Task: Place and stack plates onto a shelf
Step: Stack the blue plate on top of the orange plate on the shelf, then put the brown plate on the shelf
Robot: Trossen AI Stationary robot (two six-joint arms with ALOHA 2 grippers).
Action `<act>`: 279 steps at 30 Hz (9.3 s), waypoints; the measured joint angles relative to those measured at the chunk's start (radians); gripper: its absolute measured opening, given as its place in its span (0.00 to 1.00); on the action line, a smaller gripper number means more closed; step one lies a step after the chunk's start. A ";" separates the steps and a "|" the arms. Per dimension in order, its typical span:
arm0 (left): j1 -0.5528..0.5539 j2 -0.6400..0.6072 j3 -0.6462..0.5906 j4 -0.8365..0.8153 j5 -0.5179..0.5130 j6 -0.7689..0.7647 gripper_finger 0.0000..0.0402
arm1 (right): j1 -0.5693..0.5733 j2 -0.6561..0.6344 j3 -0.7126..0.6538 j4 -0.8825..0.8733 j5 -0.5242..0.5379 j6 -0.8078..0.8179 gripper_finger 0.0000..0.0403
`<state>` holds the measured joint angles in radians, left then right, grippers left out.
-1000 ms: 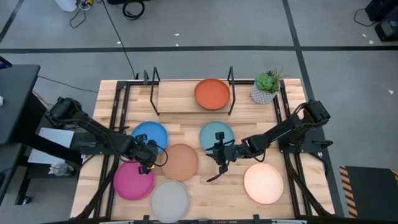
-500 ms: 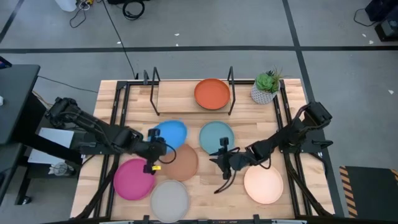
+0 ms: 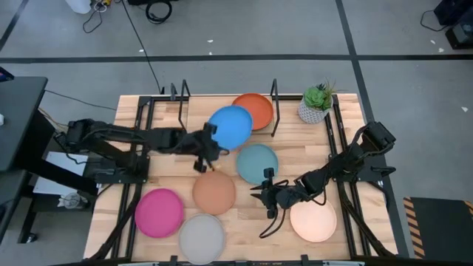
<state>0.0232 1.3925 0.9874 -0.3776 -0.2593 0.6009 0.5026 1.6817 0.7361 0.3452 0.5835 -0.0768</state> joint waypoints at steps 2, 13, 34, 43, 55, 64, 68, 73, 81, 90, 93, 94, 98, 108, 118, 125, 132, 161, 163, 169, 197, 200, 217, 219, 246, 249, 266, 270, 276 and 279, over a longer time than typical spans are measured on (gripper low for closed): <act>0.052 0.037 0.000 0.038 0.043 0.062 0.03 | 0.000 0.000 0.000 0.003 0.001 0.008 0.24; 0.252 0.307 0.282 -0.117 0.225 0.265 0.03 | -0.025 0.000 0.000 -0.009 0.010 0.010 0.24; 0.407 0.449 0.374 0.001 0.419 0.486 0.08 | -0.104 0.000 0.000 -0.020 0.029 -0.058 0.24; 0.404 0.441 0.375 0.043 0.390 0.391 0.41 | -0.114 0.000 -0.016 -0.004 0.026 -0.056 0.24; 0.289 0.309 0.376 -0.384 0.429 -0.057 0.41 | -0.118 0.000 -0.025 0.018 0.018 -0.093 0.24; 0.105 0.306 0.341 -0.701 0.517 -0.373 0.39 | -0.145 0.000 -0.026 0.037 -0.017 -0.188 0.24; -0.014 0.303 0.326 -0.693 0.455 -0.459 0.39 | -0.154 0.000 -0.026 0.052 -0.024 -0.179 0.24; -0.149 0.302 0.326 -0.667 0.249 -0.513 0.39 | -0.151 0.000 -0.005 -0.010 -0.036 -0.169 0.25; -0.246 0.300 0.327 -0.382 0.102 -0.477 0.39 | -0.146 0.000 0.054 -0.148 -0.105 -0.096 0.25; -0.258 0.300 0.327 -0.365 0.115 -0.672 0.39 | -0.145 0.000 -0.029 0.064 -0.005 -0.126 0.25; -0.274 0.300 0.327 -0.365 0.131 -0.800 0.39 | -0.145 0.000 -0.066 0.149 0.027 -0.156 0.25; -0.280 0.300 0.327 -0.364 0.132 -0.849 0.39 | -0.145 0.000 -0.073 0.165 0.029 -0.163 0.25; -0.303 0.300 0.327 -0.338 0.133 -1.030 0.39 | -0.145 0.000 -0.077 0.161 0.055 -0.167 0.25; -0.455 0.310 0.328 -0.221 -0.038 -1.075 0.39 | -0.099 -0.106 -0.077 -0.050 0.038 -0.109 0.25; -0.535 0.367 0.339 -0.134 -0.117 -1.223 0.39 | -0.054 -0.188 -0.077 -0.148 0.025 -0.100 0.25; -0.546 0.462 0.409 -0.134 -0.117 -1.316 0.39 | -0.051 -0.186 -0.077 -0.210 0.017 -0.099 0.25; -0.549 0.547 0.460 -0.149 -0.110 -1.326 0.39 | -0.050 -0.184 -0.077 -0.244 -0.048 -0.104 0.25; -0.531 0.676 0.462 -0.354 -0.027 -1.349 0.23 | -0.037 -0.185 -0.187 0.005 -0.163 -0.162 0.25; -0.525 0.676 0.462 -0.370 -0.001 -1.349 0.15 | -0.037 -0.185 -0.203 0.029 -0.176 -0.162 0.25; -0.507 0.673 0.463 -0.411 0.020 -1.317 0.03 | -0.037 -0.186 -0.236 0.088 -0.187 -0.162 0.25; -0.200 0.347 0.462 -0.470 -0.313 -0.871 0.03 | -0.038 -0.185 -0.237 0.141 -0.189 -0.184 0.25; -0.145 0.347 0.462 -0.460 -0.273 -0.800 0.03 | -0.038 -0.185 -0.237 0.142 -0.190 -0.180 0.25; 0.093 0.347 0.461 -0.428 -0.053 -0.424 0.03 | -0.048 -0.193 -0.237 0.188 -0.185 -0.230 0.25; 0.134 0.347 0.461 -0.431 0.010 -0.365 0.03 | -0.059 -0.209 -0.237 0.186 -0.185 -0.214 0.25; 0.316 0.180 0.248 -0.431 0.095 -0.209 0.03 | -0.224 -0.271 -0.236 0.245 -0.202 -0.002 0.25; 0.365 0.191 0.241 -0.434 0.096 -0.190 0.03 | -0.224 -0.254 -0.236 0.266 -0.191 -0.002 0.25; 0.482 0.200 0.078 -0.231 0.204 -0.117 0.03 | -0.223 -0.173 -0.236 0.351 -0.176 -0.038 0.25; 0.473 0.200 0.051 -0.194 0.203 -0.105 0.05 | -0.223 -0.173 -0.236 0.358 -0.181 -0.049 0.25; 0.472 0.200 0.050 -0.187 0.202 -0.091 0.08 | -0.223 -0.173 -0.236 0.360 -0.182 -0.058 0.25; 0.472 0.200 0.050 -0.185 0.202 -0.089 0.09 | -0.223 -0.173 -0.236 0.362 -0.183 -0.062 0.25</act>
<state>0.4950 1.5921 1.0374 -0.5631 -0.0574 0.5121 0.2798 1.5085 0.4999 0.7067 0.4004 -0.1383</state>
